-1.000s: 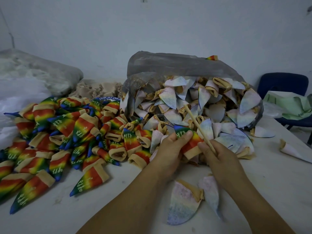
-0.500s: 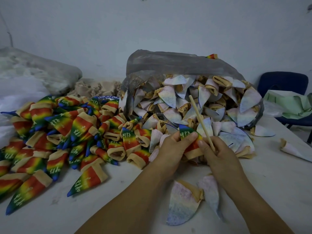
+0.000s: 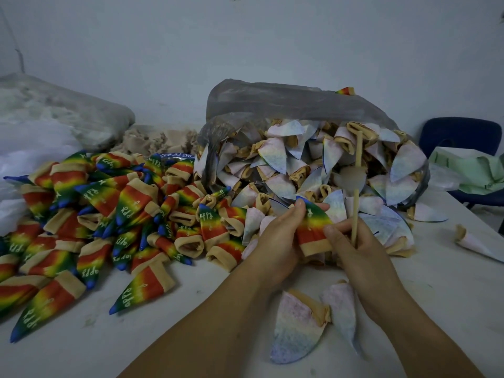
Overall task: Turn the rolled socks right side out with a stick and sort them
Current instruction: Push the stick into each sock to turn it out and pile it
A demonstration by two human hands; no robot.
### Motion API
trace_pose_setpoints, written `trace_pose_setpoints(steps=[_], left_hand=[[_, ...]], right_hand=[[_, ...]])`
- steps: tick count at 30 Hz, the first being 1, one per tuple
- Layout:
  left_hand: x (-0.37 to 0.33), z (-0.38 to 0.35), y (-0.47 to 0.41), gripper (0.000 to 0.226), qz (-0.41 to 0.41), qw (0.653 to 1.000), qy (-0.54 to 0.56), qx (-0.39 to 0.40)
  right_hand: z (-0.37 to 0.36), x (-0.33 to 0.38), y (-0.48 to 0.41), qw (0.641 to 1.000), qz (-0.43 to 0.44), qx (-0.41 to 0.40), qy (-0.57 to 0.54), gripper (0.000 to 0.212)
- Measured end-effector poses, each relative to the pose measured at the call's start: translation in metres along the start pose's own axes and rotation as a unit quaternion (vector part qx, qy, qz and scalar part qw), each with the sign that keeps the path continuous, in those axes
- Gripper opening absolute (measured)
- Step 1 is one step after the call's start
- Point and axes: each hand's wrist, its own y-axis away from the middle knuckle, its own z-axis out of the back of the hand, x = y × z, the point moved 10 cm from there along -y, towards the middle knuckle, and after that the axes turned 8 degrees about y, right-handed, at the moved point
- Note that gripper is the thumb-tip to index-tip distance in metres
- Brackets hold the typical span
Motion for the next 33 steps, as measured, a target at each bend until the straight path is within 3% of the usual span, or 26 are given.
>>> trace_pose_setpoints(steps=[3,5,8,15,22,24,28,33], left_hand=[[-0.006,0.001,0.004,0.038,-0.032,0.986,-0.164,-0.005],[-0.005,0.001,0.005,0.024,-0.04,0.976,-0.214,-0.003],[-0.008,0.003,0.003,0.01,-0.055,0.975,-0.216,-0.015],[-0.011,-0.001,0.003,0.005,-0.057,0.974,-0.218,0.003],[-0.019,0.001,0.003,0.022,-0.099,0.963,-0.249,-0.018],[-0.023,0.0,0.003,0.027,-0.116,0.954,-0.275,-0.017],[-0.017,-0.014,0.006,0.026,-0.118,0.933,-0.337,0.038],[-0.012,-0.03,0.01,0.012,-0.125,0.922,-0.358,0.077]], right_hand=[[0.01,-0.003,-0.001,0.999,-0.017,-0.029,-0.033,0.017],[0.013,-0.008,-0.002,0.998,-0.028,-0.039,-0.037,0.013],[0.011,-0.006,-0.001,0.999,-0.021,-0.035,-0.017,0.009],[0.009,-0.002,-0.003,0.999,-0.009,-0.036,-0.017,0.016],[0.018,-0.016,-0.005,0.989,-0.059,-0.057,-0.121,0.012],[0.018,-0.016,-0.004,0.989,-0.066,-0.051,-0.118,0.017],[0.016,-0.015,-0.005,0.988,-0.075,0.005,-0.135,0.052],[0.021,-0.017,-0.004,0.983,-0.093,-0.016,-0.156,0.041]])
